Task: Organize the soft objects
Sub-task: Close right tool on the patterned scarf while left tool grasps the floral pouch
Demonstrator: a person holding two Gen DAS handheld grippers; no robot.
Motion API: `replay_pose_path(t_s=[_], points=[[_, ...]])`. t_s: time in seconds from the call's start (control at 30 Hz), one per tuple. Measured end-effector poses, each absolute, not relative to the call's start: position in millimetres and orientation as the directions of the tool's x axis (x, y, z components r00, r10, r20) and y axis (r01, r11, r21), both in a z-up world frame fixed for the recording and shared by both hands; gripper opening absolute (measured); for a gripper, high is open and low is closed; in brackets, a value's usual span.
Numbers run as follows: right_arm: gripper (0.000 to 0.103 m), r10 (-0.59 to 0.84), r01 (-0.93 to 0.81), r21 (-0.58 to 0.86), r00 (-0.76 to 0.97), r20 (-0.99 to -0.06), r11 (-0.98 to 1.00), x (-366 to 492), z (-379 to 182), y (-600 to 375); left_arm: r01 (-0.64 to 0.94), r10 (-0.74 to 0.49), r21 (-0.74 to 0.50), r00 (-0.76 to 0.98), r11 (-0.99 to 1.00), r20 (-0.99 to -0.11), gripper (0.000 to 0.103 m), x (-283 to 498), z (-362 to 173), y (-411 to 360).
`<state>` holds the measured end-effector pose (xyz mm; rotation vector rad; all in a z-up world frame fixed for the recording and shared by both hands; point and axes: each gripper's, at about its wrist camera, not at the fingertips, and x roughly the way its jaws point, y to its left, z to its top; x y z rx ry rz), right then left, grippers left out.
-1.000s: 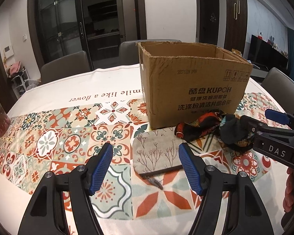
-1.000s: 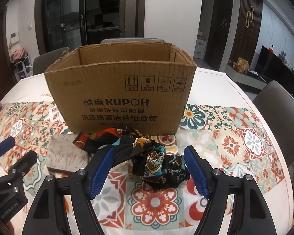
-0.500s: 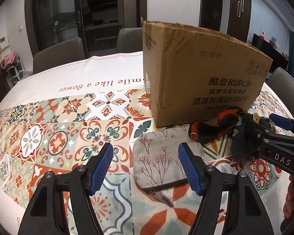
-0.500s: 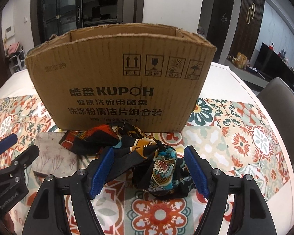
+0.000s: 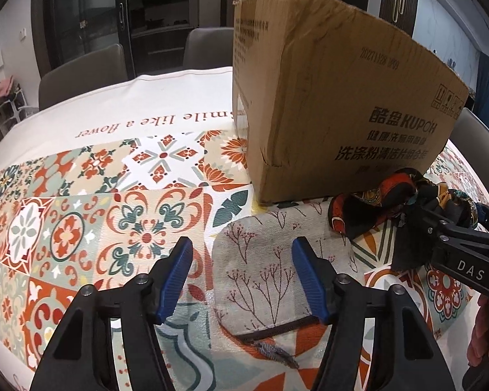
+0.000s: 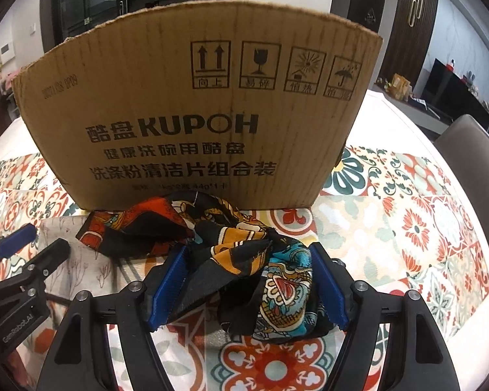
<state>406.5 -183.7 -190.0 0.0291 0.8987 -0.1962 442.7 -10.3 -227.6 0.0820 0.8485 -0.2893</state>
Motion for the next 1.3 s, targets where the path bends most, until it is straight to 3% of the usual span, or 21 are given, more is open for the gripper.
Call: replay_pose_path(t_s=[0.2, 0.37, 0.47, 0.53, 0.73, 1.3], points=[[0.074, -0.143, 0.171, -0.047, 0.609, -0.780, 0.984, 412.4, -194.3, -184.2, 0.300, -0.248, -0.073, 0.602, 0.951, -0.759, 0.043, 448.2, -232.5, -13.1], [0.073, -0.125, 0.171, -0.024, 0.611, -0.781, 0.985, 412.7, -200.5, -187.0, 0.283, -0.231, -0.064, 0.610, 0.957, -0.758, 0.019, 449.3, -234.6, -14.0], [0.060, -0.106, 0.164, -0.006, 0.611, -0.785, 0.986, 410.9, -202.3, -188.3, 0.290, -0.236, -0.065, 0.607, 0.955, -0.759, 0.014, 448.7, -233.7, -14.3], [0.044, -0.086, 0.158, 0.013, 0.603, -0.793, 0.987, 410.6, -205.1, -189.7, 0.294, -0.239, -0.066, 0.608, 0.954, -0.757, 0.013, 447.4, -231.8, -14.5], [0.021, -0.034, 0.139, 0.063, 0.600, -0.800, 0.988, 405.4, -205.5, -192.8, 0.295, -0.238, -0.060, 0.618, 0.954, -0.750, 0.012, 437.0, -221.2, -17.0], [0.019, 0.006, 0.117, 0.112, 0.664, -0.747, 0.987, 378.5, -168.7, -206.3, 0.309, -0.267, -0.066, 0.671, 0.949, -0.692, 0.012, 403.0, -171.8, -20.2]])
